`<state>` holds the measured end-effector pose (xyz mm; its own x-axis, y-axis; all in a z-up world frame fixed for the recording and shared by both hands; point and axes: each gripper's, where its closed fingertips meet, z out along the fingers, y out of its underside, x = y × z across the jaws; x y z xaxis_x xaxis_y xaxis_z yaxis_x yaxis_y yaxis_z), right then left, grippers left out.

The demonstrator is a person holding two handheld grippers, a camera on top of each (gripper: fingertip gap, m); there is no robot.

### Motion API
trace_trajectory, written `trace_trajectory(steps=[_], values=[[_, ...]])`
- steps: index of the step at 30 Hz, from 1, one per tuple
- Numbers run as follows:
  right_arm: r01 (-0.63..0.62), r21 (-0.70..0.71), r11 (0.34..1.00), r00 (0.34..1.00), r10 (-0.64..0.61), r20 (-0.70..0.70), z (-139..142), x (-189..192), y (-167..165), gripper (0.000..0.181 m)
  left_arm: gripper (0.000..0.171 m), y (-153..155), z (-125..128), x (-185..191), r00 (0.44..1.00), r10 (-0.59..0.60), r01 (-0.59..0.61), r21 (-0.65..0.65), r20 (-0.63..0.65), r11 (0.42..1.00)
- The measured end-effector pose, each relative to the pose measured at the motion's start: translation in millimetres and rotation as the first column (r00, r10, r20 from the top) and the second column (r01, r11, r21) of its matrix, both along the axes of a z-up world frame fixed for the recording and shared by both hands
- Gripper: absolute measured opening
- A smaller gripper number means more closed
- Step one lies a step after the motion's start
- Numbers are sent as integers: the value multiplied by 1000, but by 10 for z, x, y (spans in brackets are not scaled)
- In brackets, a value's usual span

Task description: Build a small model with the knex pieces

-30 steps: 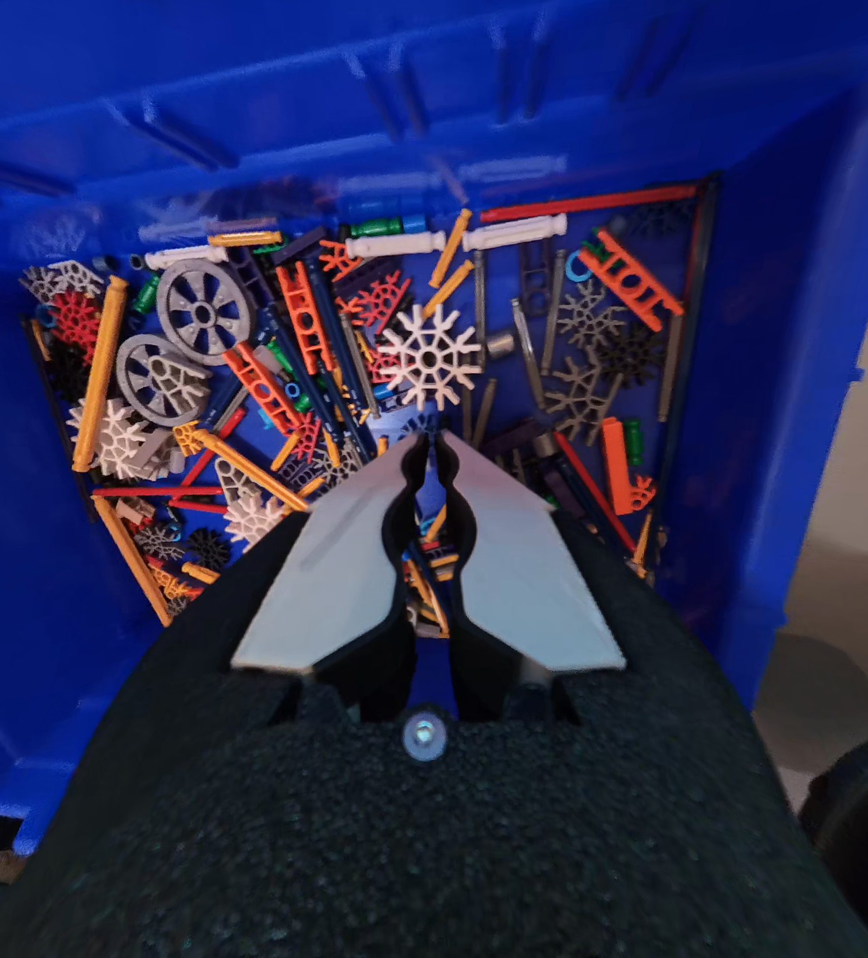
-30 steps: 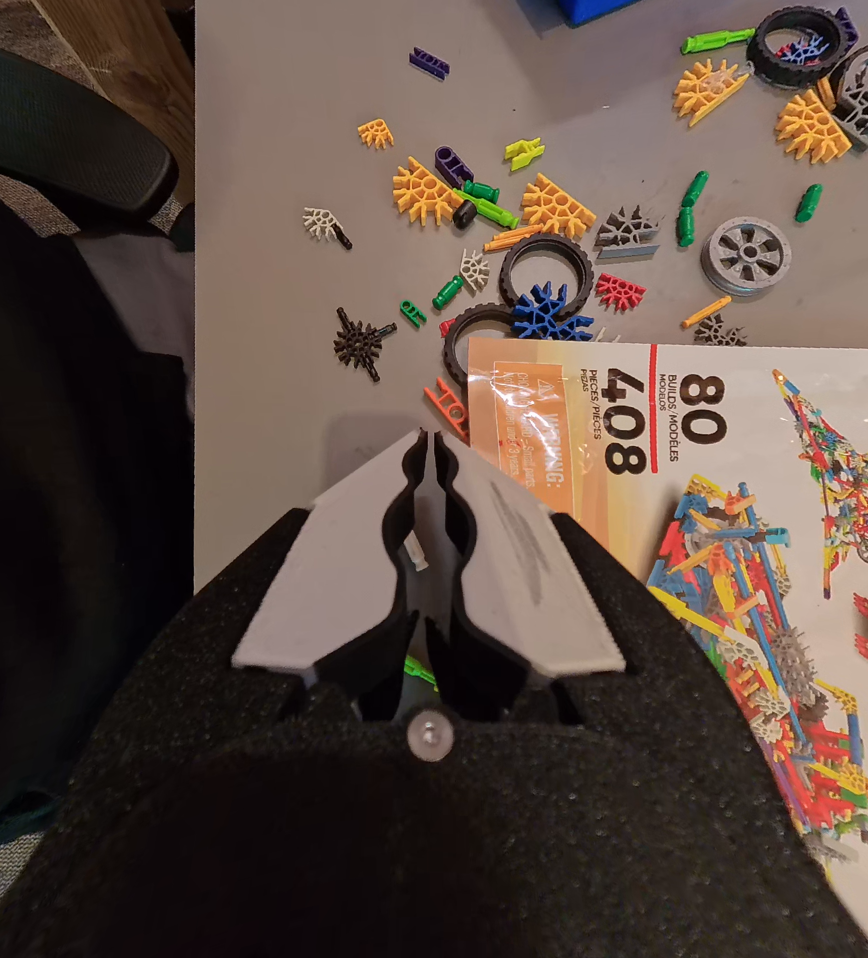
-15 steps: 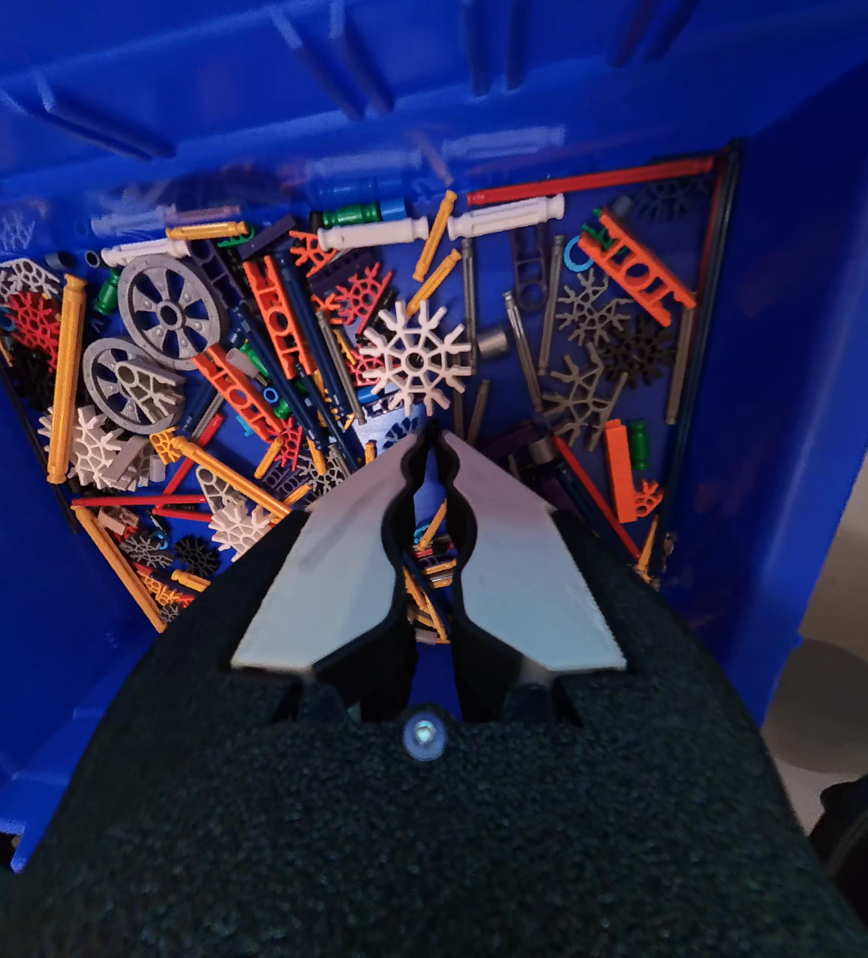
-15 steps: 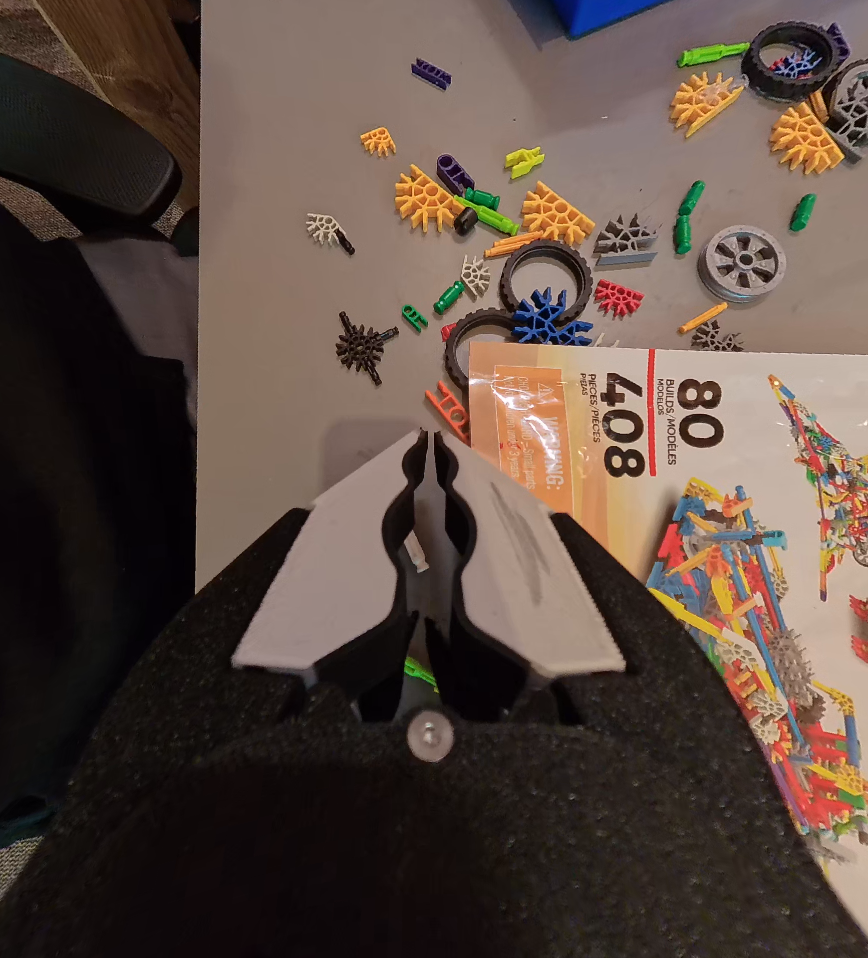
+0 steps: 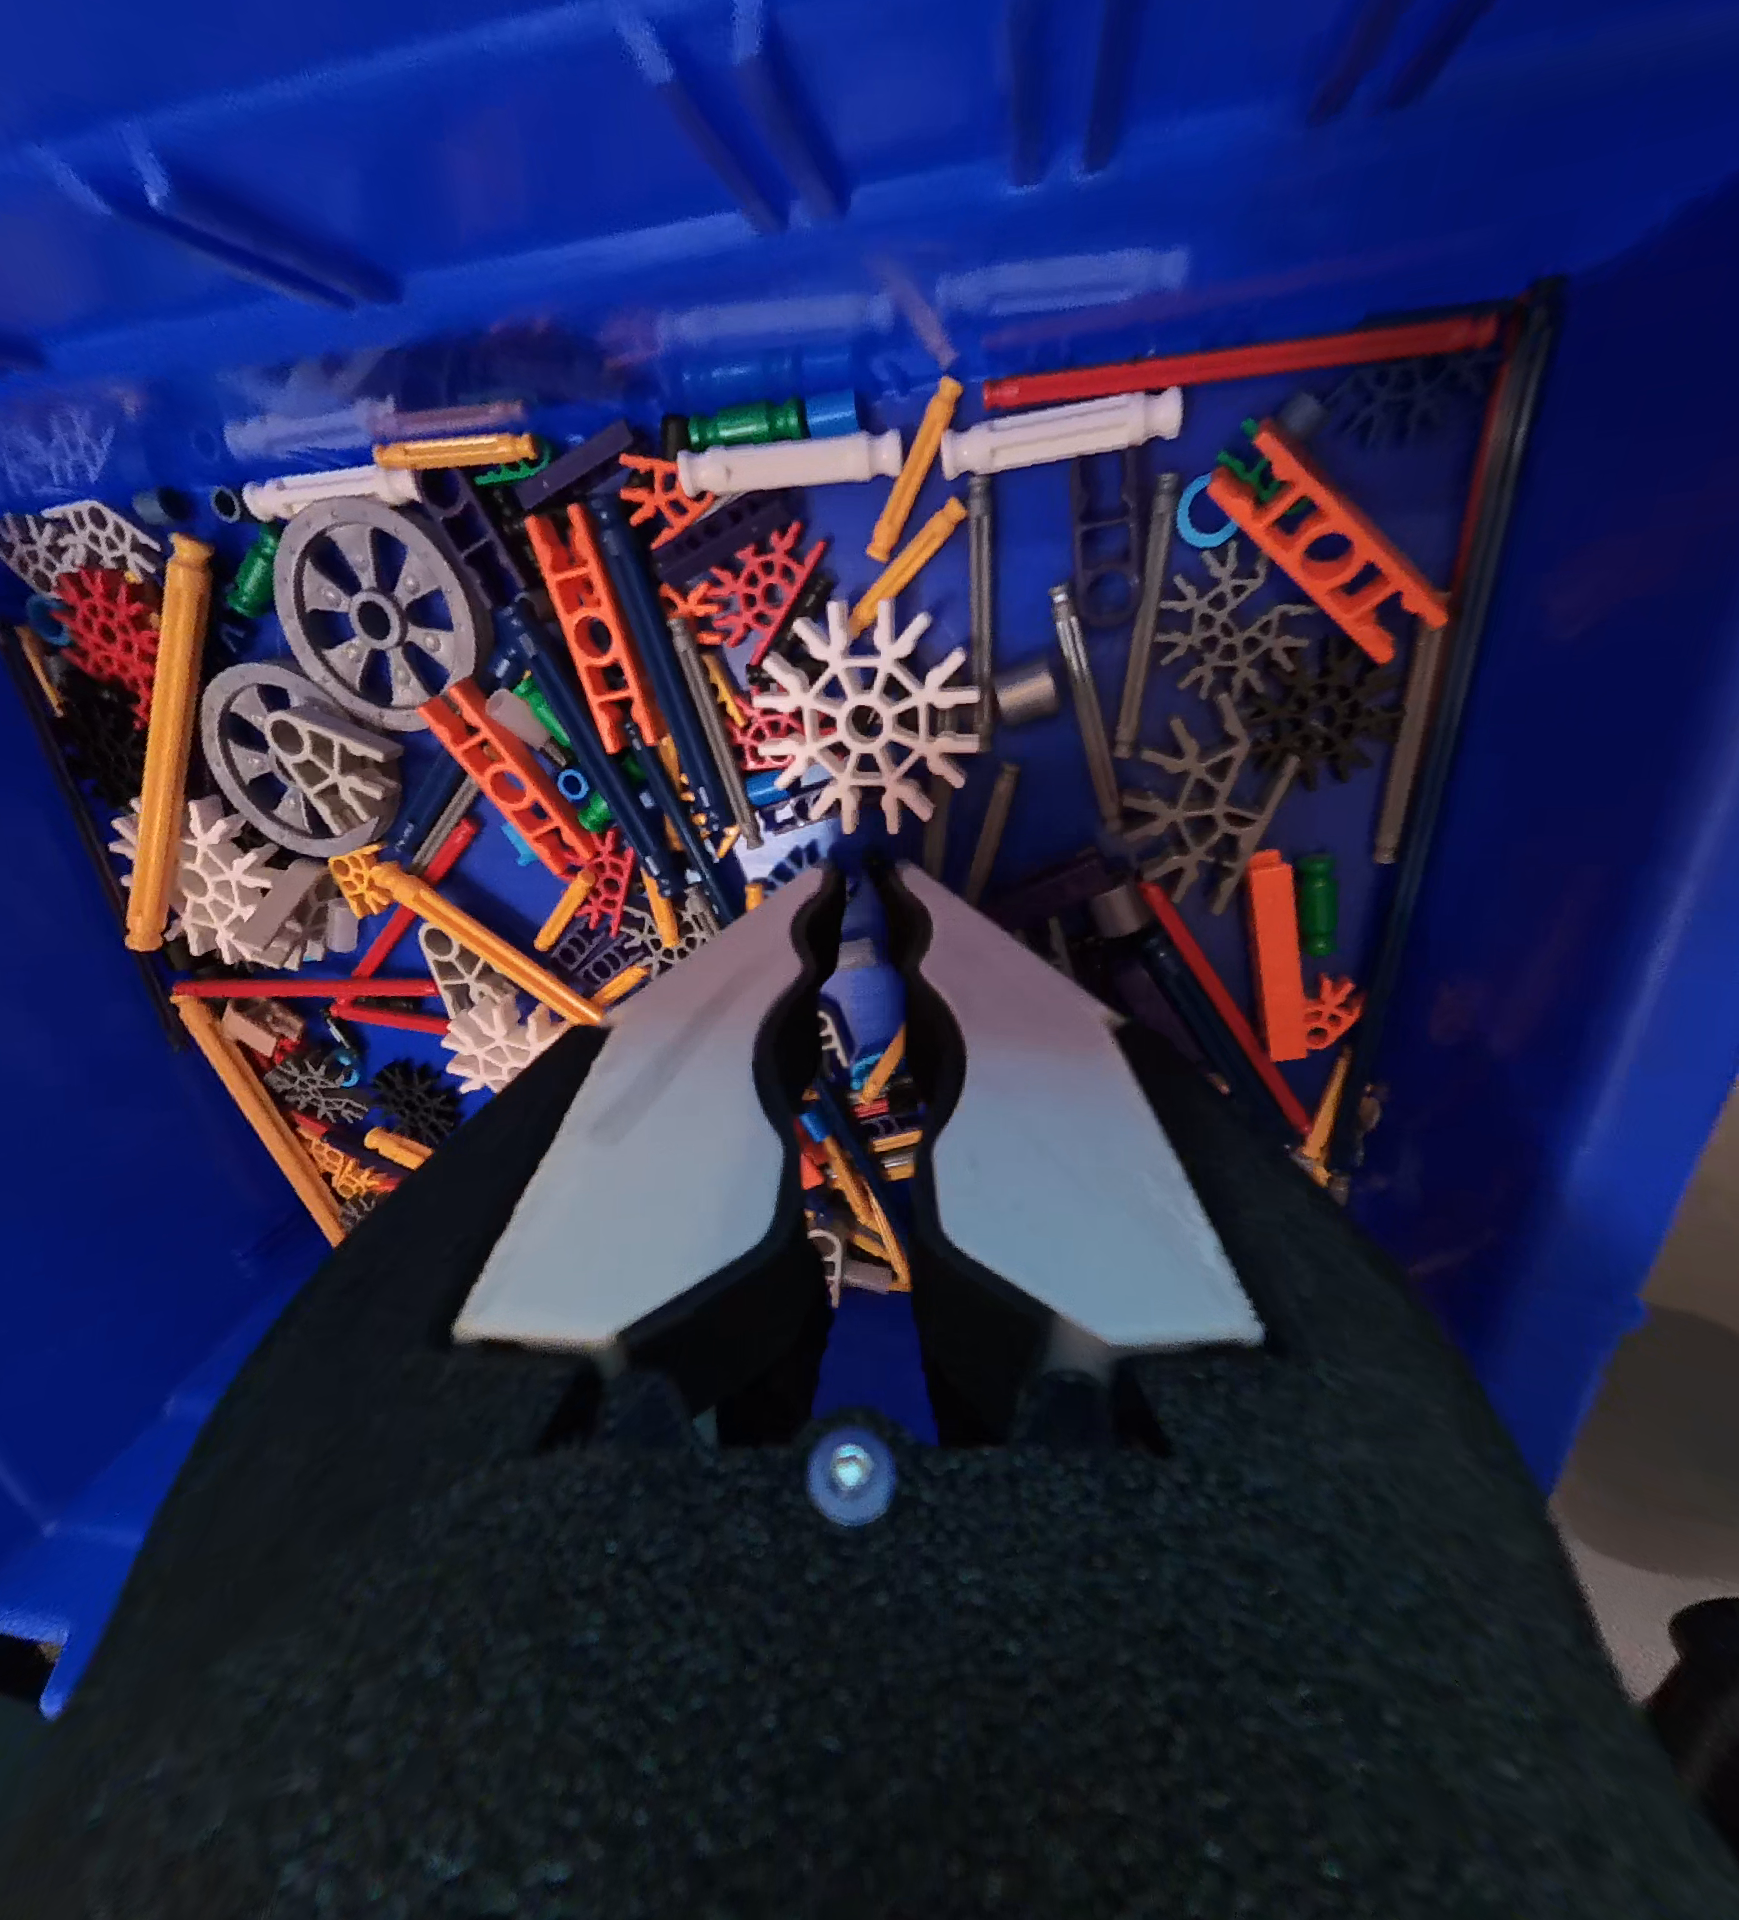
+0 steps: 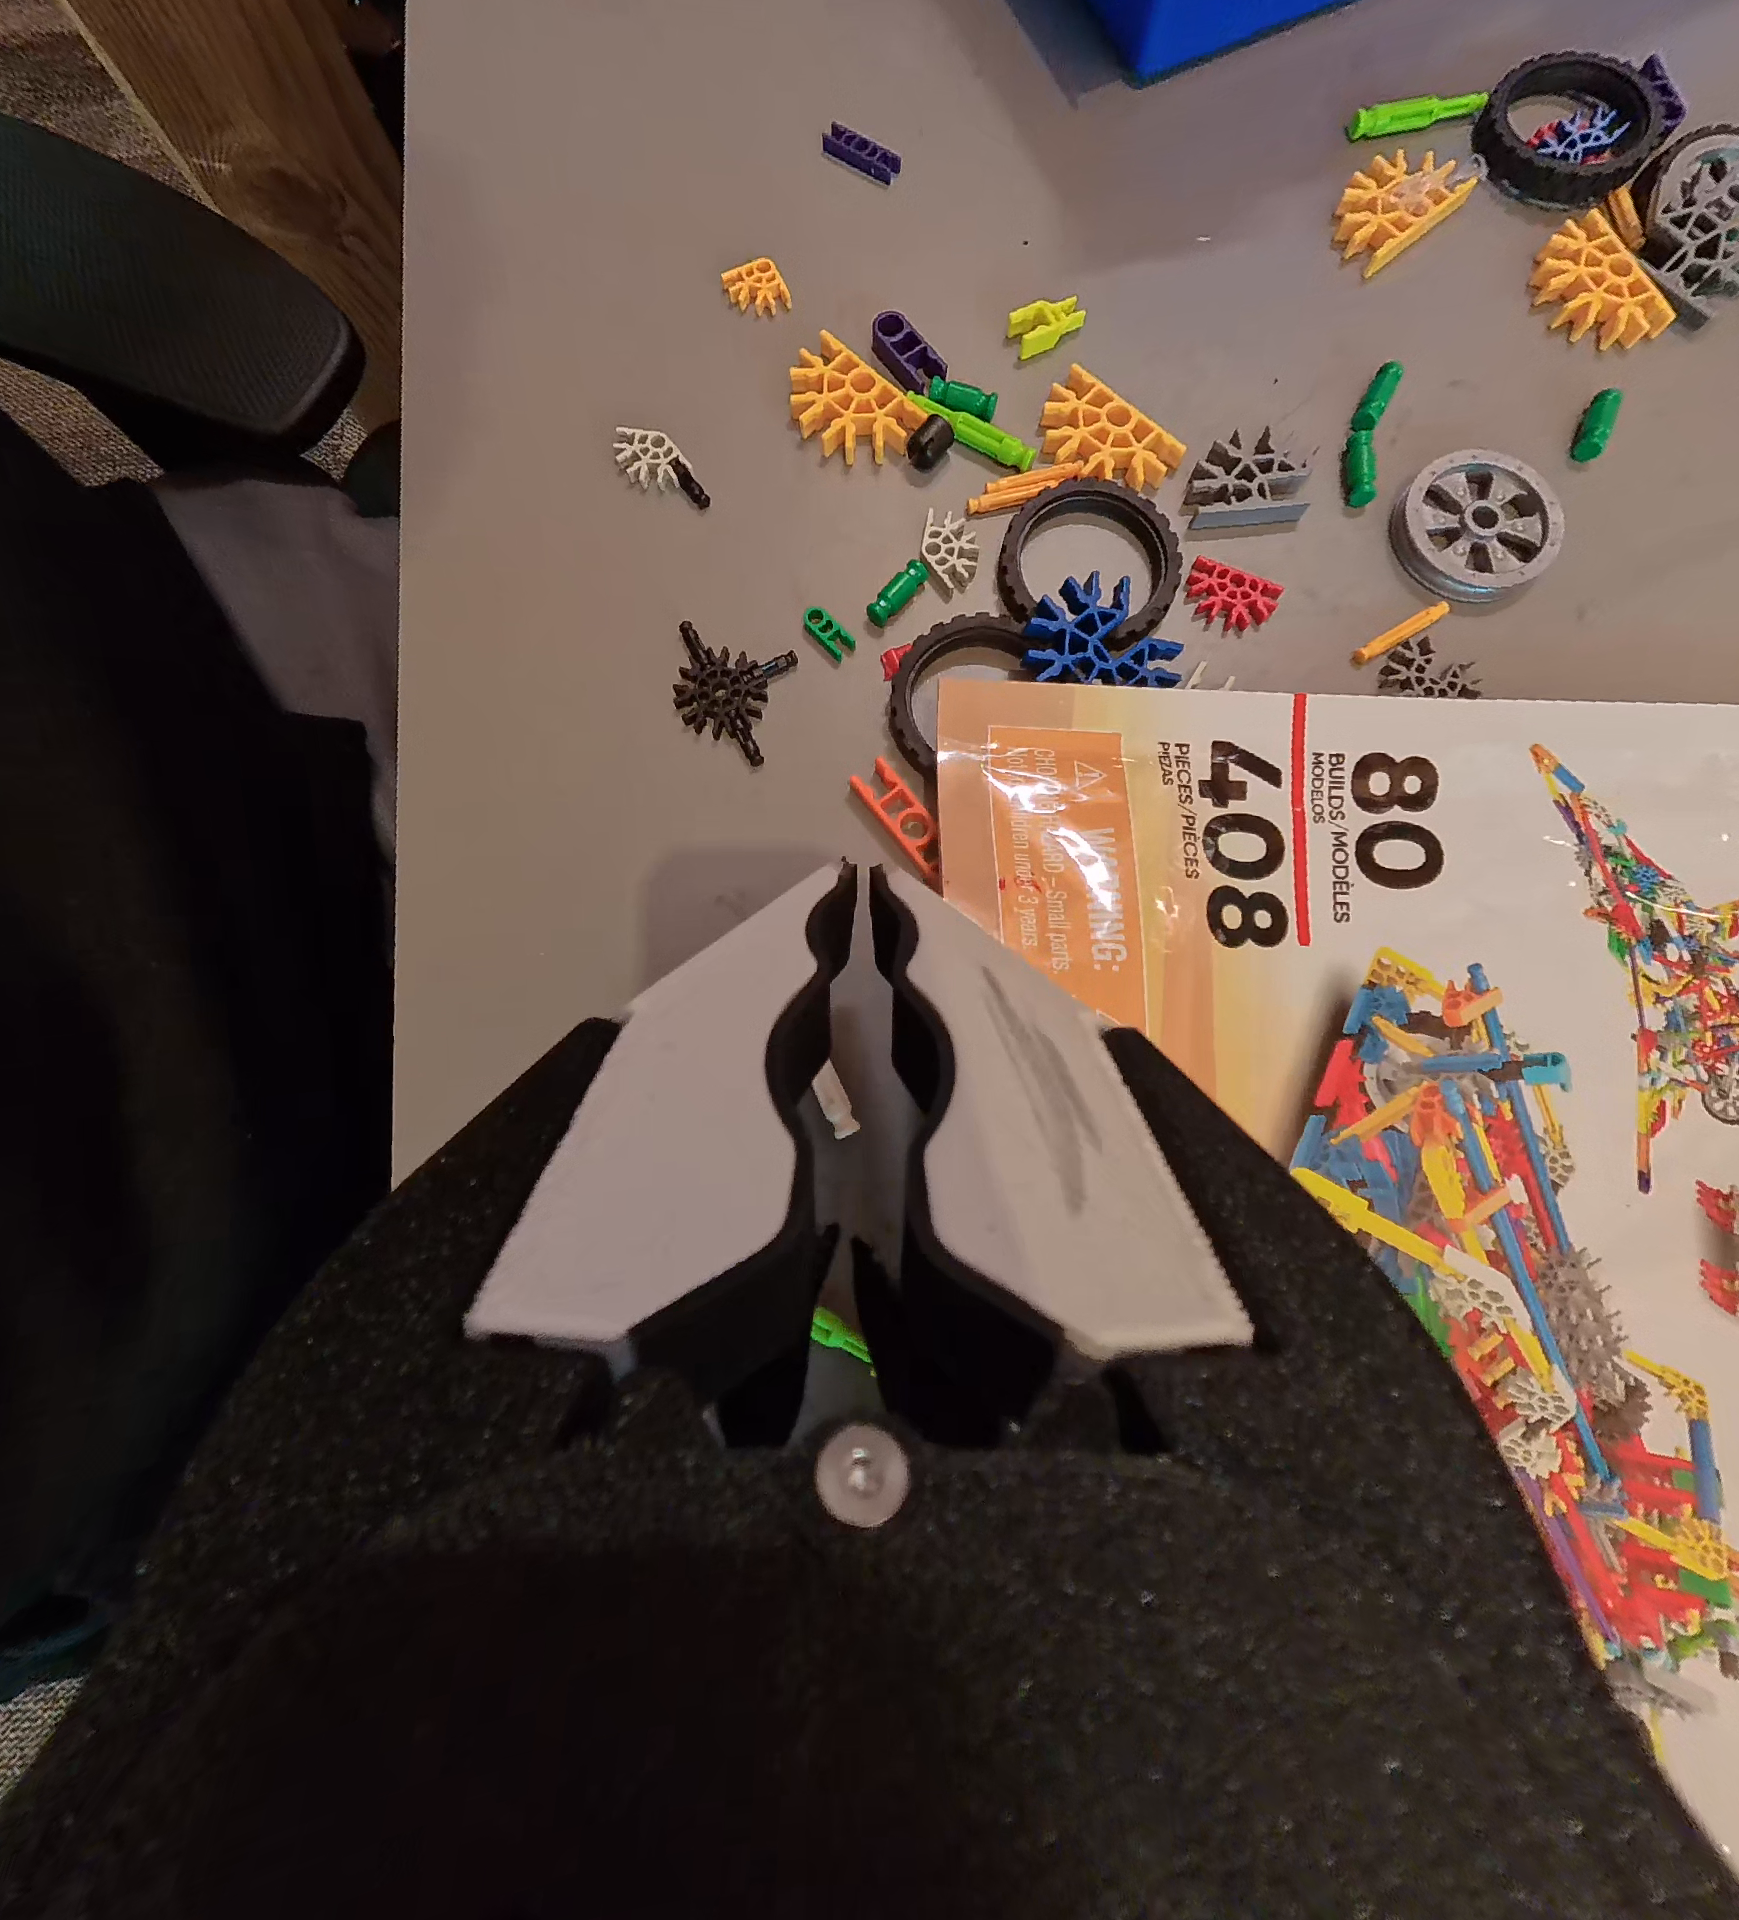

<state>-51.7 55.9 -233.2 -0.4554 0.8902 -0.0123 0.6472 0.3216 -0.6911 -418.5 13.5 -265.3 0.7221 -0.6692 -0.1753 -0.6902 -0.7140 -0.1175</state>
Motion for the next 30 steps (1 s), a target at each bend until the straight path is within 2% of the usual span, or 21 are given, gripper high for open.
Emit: trace_trajectory(steps=[7,18,30], values=[[0,0,1000,1000,0,-3,4,16,4,2,8,-32,37,21,1000,4,-4,6,12,1000],[1,-2,1000,1000,-2,-9,6,18,2,2,0,-9,0,-28,999,27,-27,0,-16,1000],[5,3,1000,1000,-5,-19,24,57,12,2,8,11,78,18,999,34,-33,63,-14,997]])
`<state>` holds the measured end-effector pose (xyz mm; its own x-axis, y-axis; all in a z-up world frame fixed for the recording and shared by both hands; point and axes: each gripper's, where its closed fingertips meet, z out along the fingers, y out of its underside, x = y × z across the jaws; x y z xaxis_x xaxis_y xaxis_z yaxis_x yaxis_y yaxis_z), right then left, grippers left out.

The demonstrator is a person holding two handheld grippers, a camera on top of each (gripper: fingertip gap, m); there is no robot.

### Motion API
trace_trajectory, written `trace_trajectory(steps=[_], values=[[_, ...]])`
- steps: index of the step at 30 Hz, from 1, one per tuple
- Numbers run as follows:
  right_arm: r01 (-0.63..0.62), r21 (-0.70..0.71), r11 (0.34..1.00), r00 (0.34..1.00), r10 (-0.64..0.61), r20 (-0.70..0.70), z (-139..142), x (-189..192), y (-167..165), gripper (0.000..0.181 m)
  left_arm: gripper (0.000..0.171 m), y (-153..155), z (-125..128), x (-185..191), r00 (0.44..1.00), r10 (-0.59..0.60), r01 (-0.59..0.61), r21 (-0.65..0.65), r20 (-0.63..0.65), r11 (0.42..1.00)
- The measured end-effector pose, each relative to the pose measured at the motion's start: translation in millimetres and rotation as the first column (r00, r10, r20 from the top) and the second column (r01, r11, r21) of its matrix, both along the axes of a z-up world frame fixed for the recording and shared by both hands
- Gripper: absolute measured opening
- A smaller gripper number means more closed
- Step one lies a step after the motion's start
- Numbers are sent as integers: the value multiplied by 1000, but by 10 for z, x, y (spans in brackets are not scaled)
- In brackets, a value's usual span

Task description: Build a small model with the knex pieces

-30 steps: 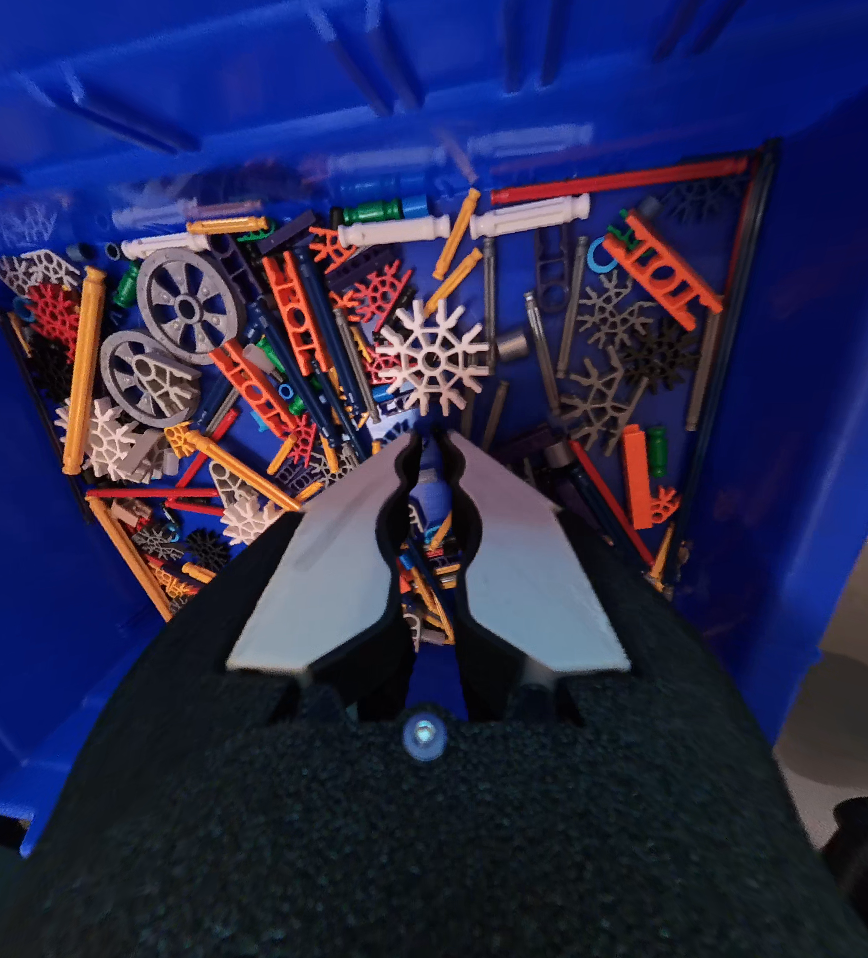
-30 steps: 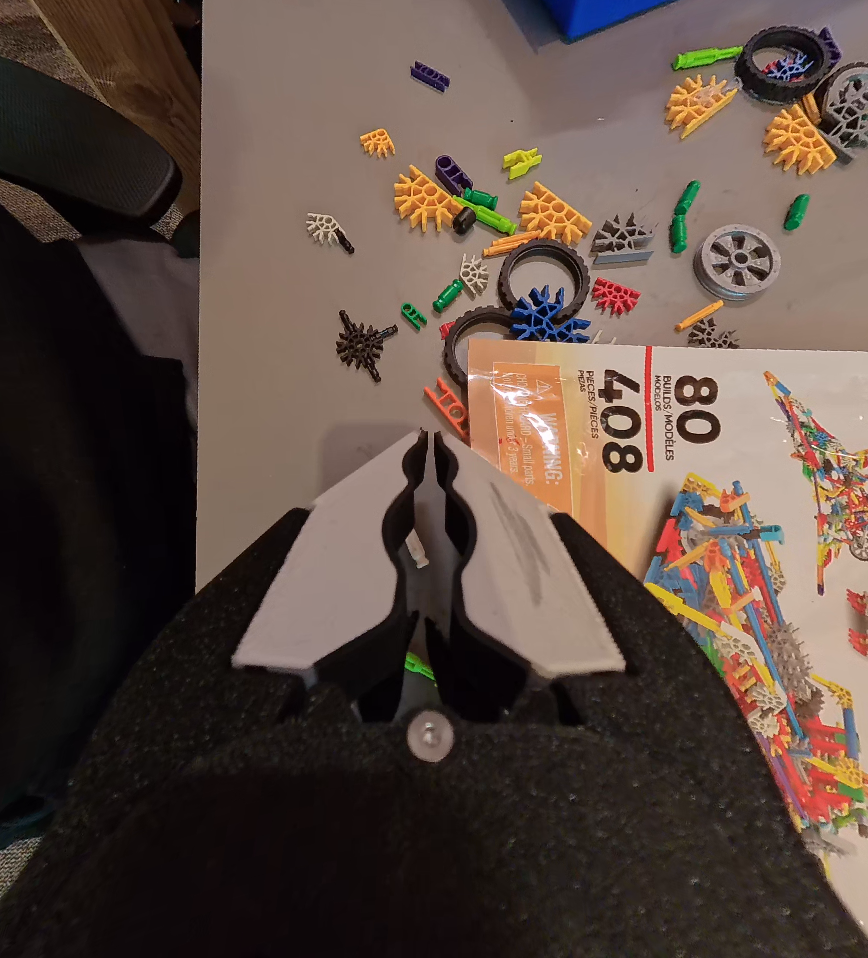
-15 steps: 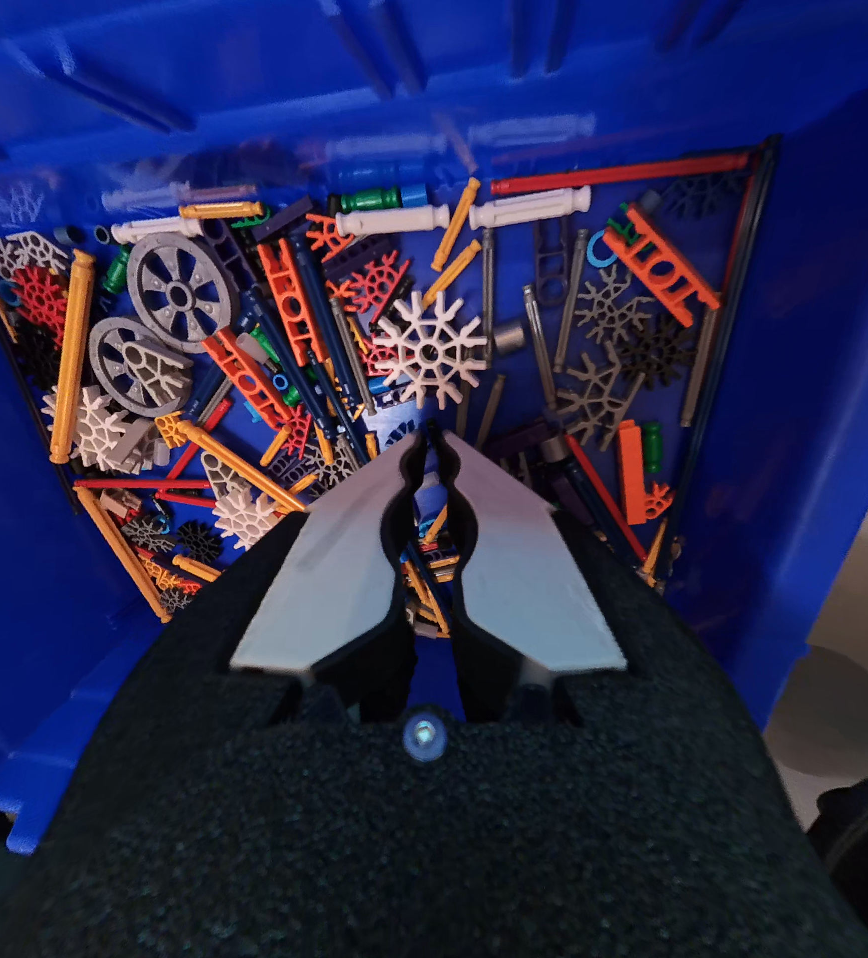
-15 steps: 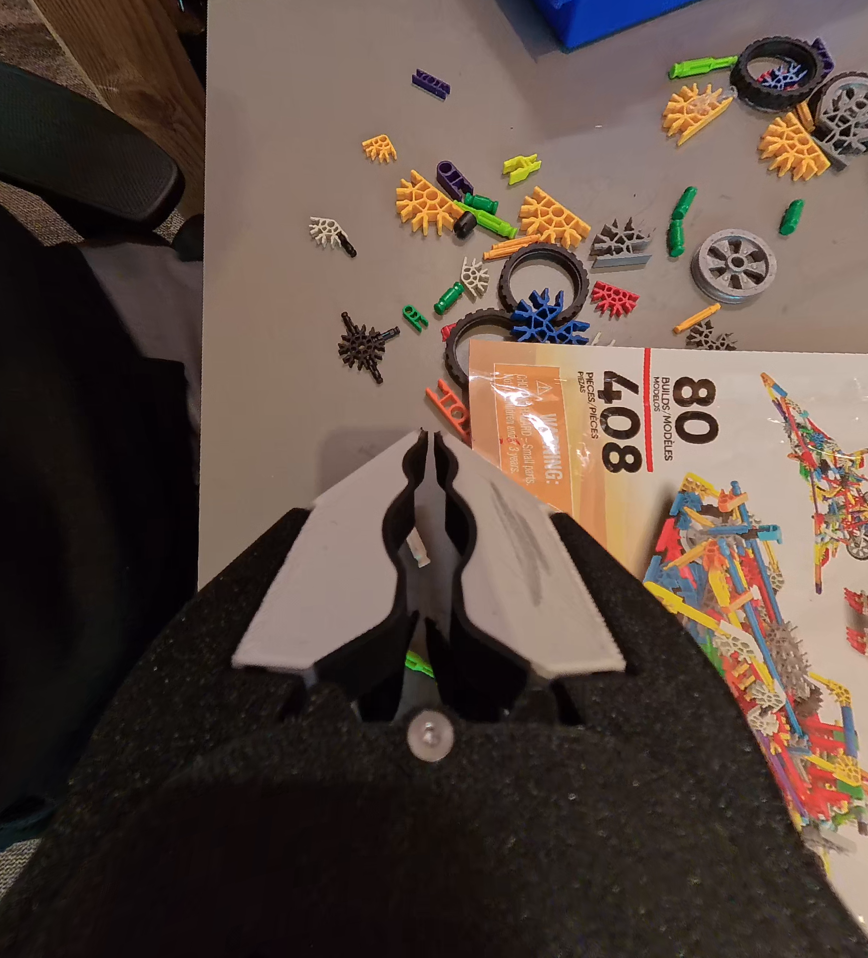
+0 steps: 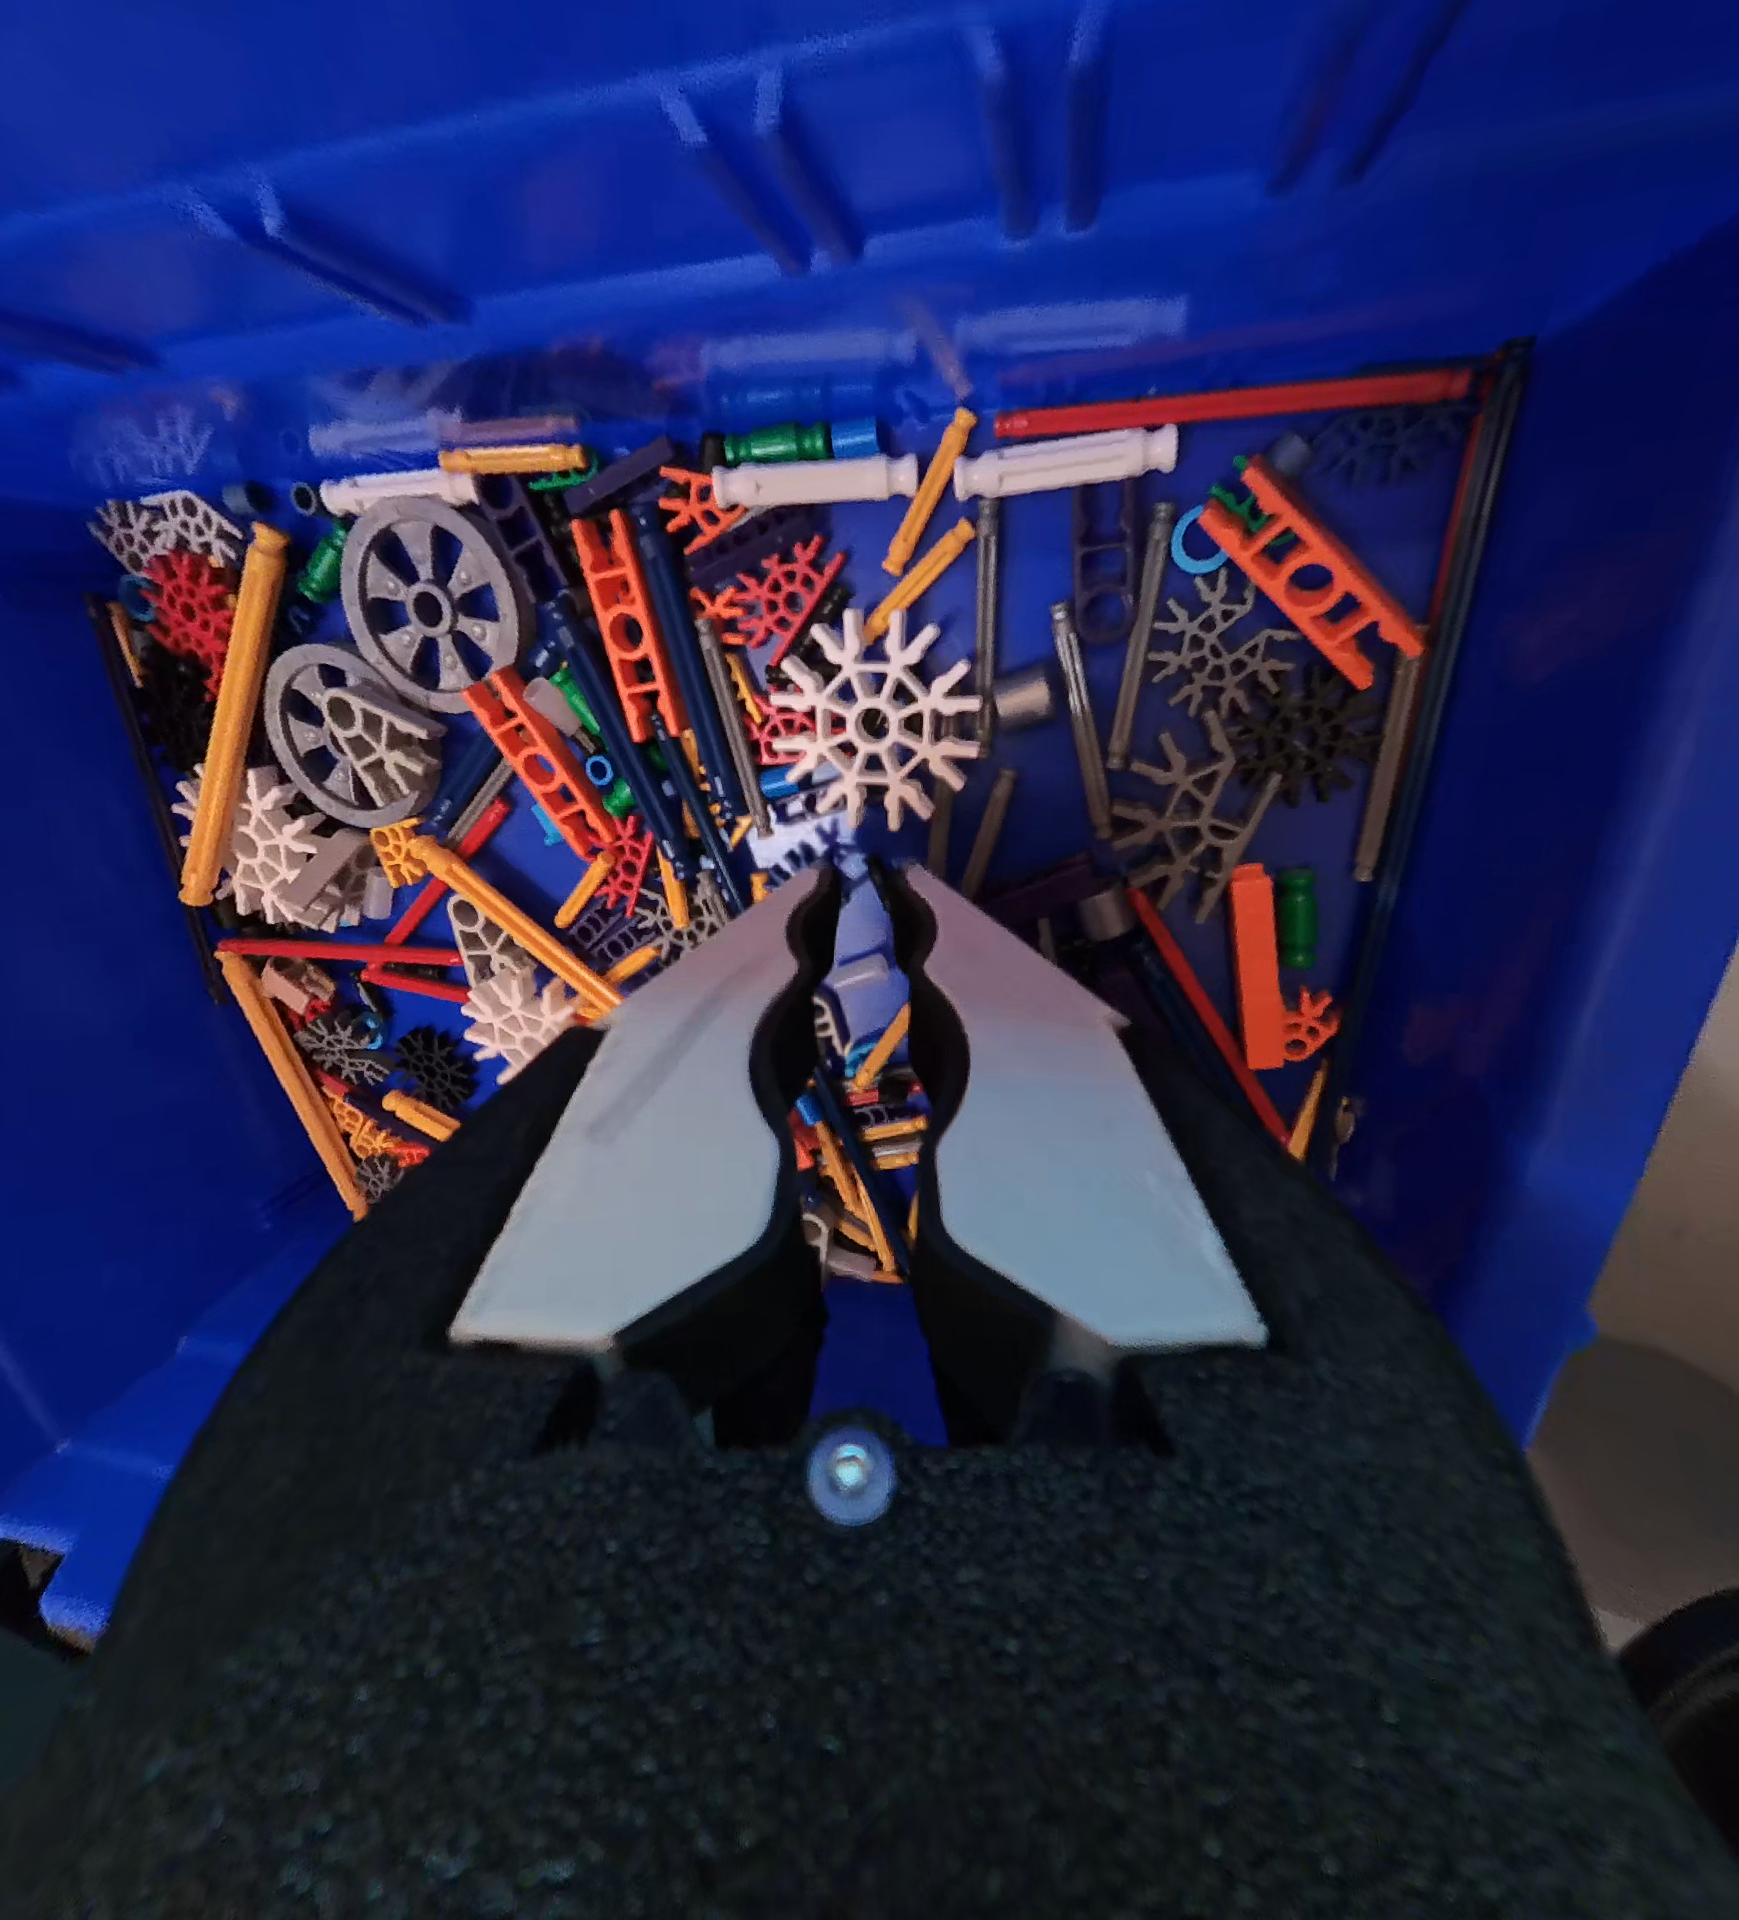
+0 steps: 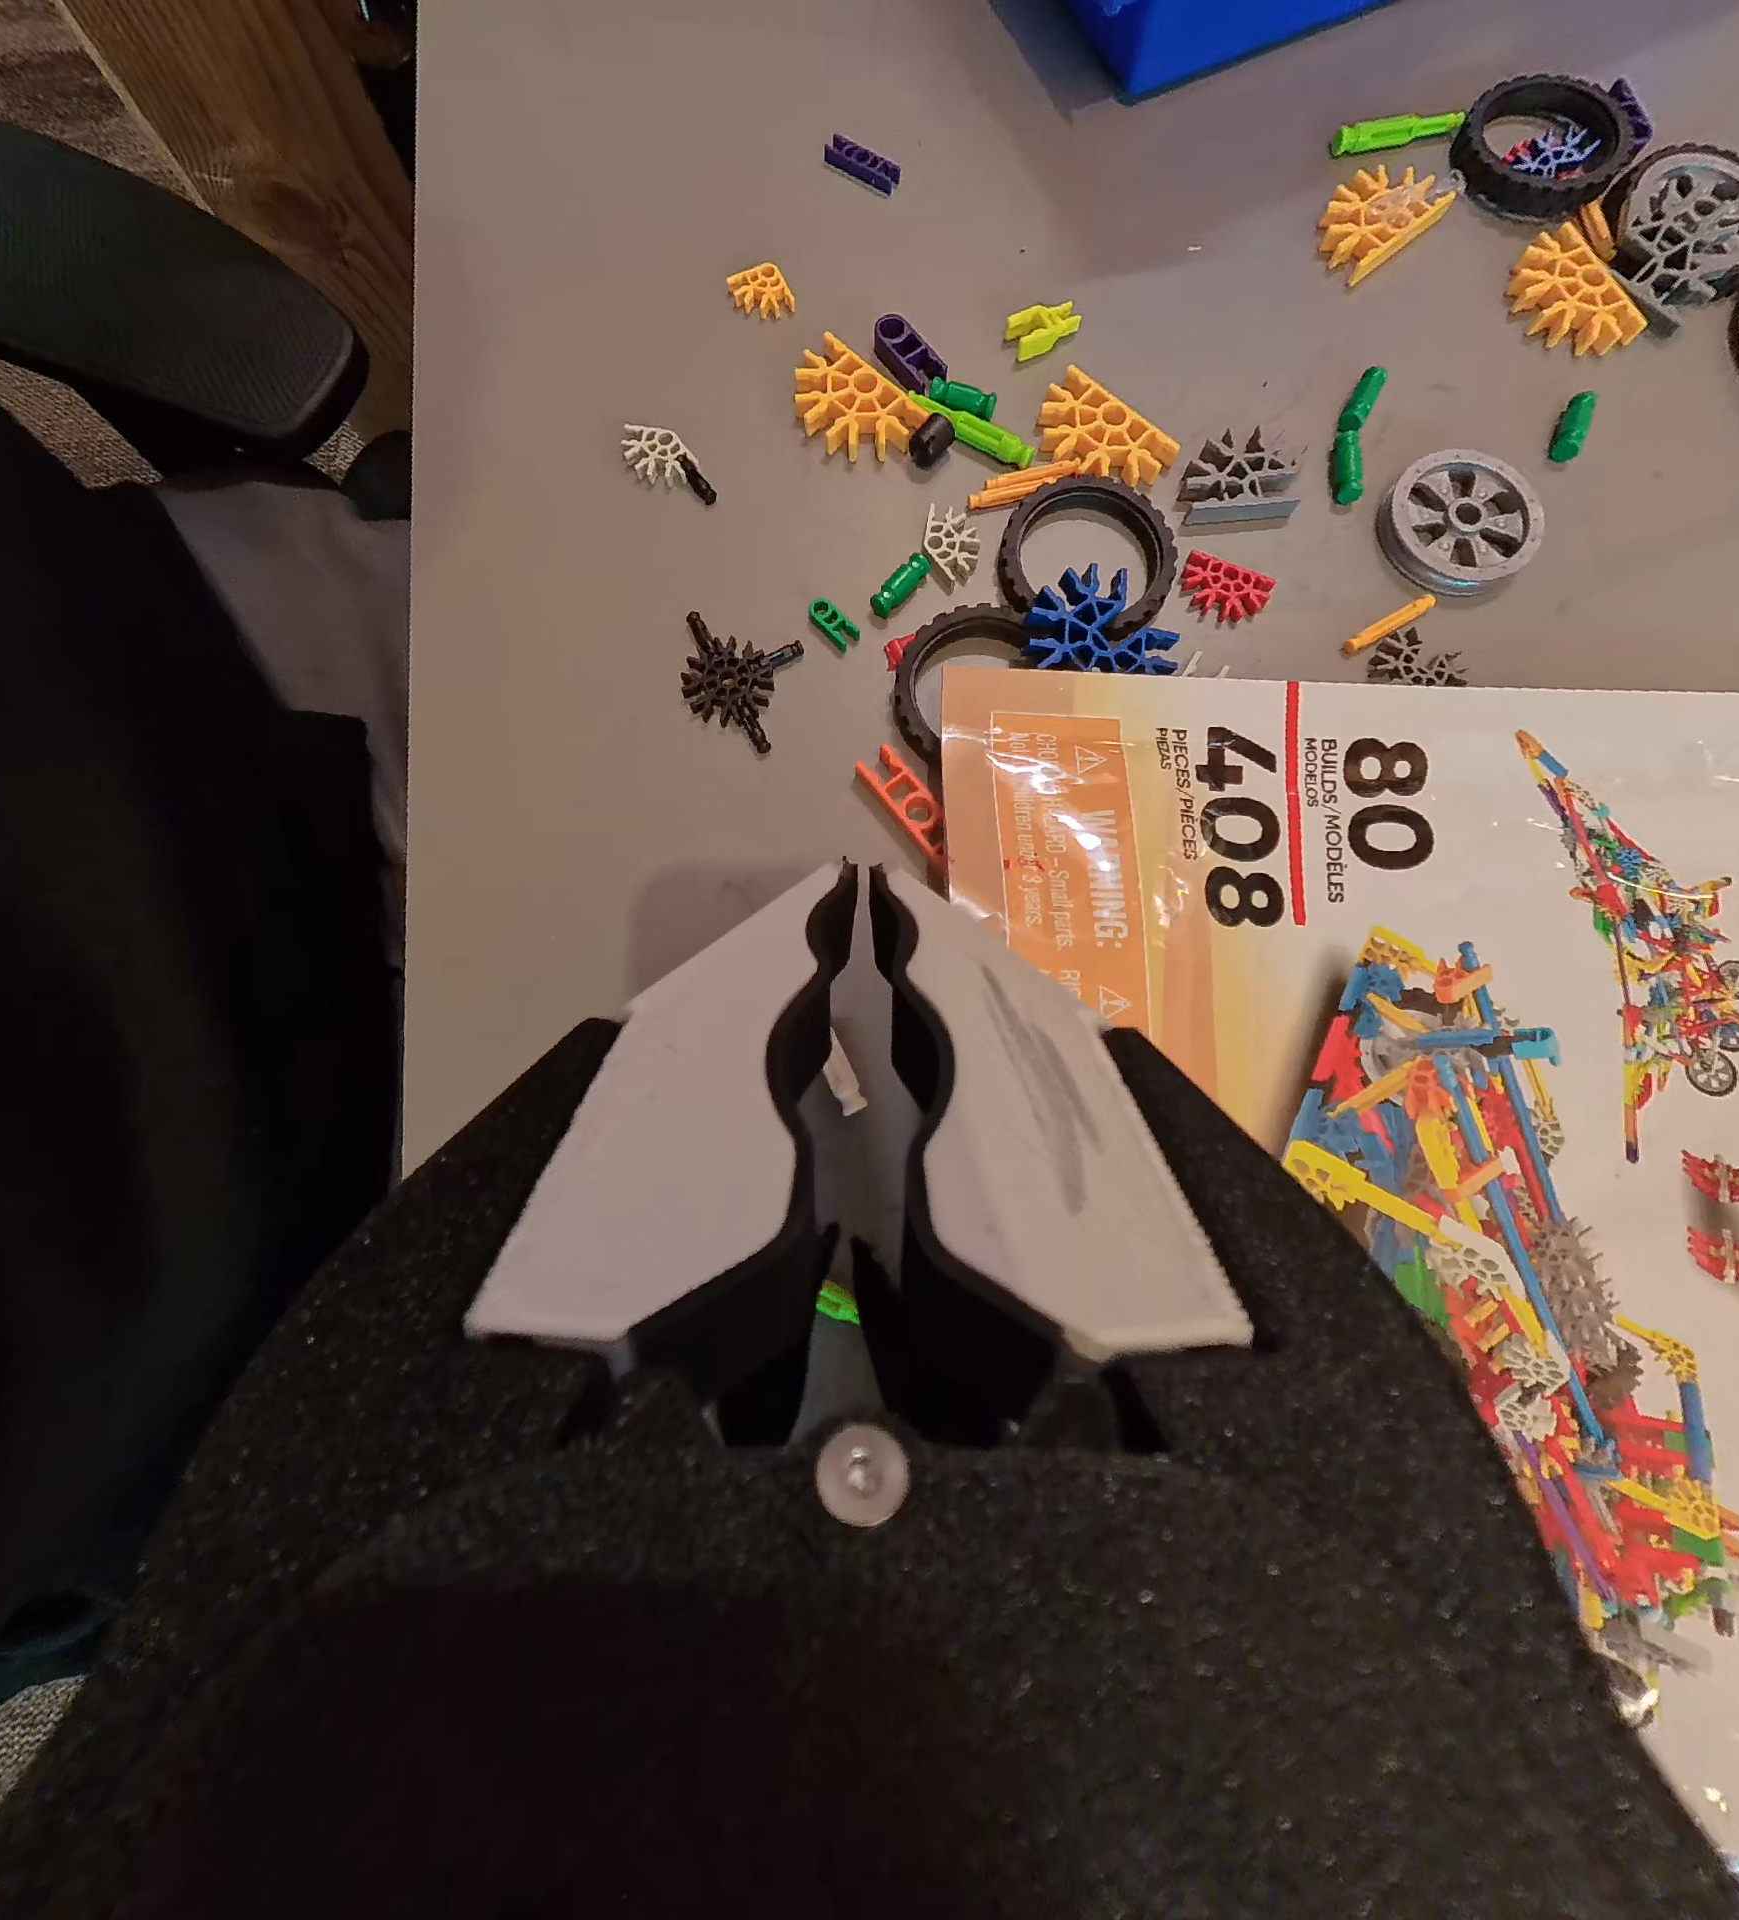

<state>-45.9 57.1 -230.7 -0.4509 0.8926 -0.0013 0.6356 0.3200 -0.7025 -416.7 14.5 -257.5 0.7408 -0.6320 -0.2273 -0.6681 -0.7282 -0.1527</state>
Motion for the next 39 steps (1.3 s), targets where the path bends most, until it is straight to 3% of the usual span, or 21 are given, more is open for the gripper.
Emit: trace_trajectory(steps=[7,12,17,26,39], values=[[1,-2,1000,1000,-1,-7,6,0,9,1,4,-49,-61,-44,1000,14,-15,-45,-16,999],[-3,-3,1000,1000,3,-5,-7,-1,1,1,14,-76,-85,-39,998,56,-54,-90,15,994],[3,-3,1000,1000,-3,-11,3,21,24,1,28,-33,-36,-109,998,56,-57,-37,-41,998],[3,-4,1000,1000,-3,-15,4,29,47,1,1,-40,100,-135,999,50,-51,-14,-18,999],[-4,-11,1000,1000,4,-19,-3,29,41,1,0,-213,-53,-115,999,13,-19,-171,-40,985]])
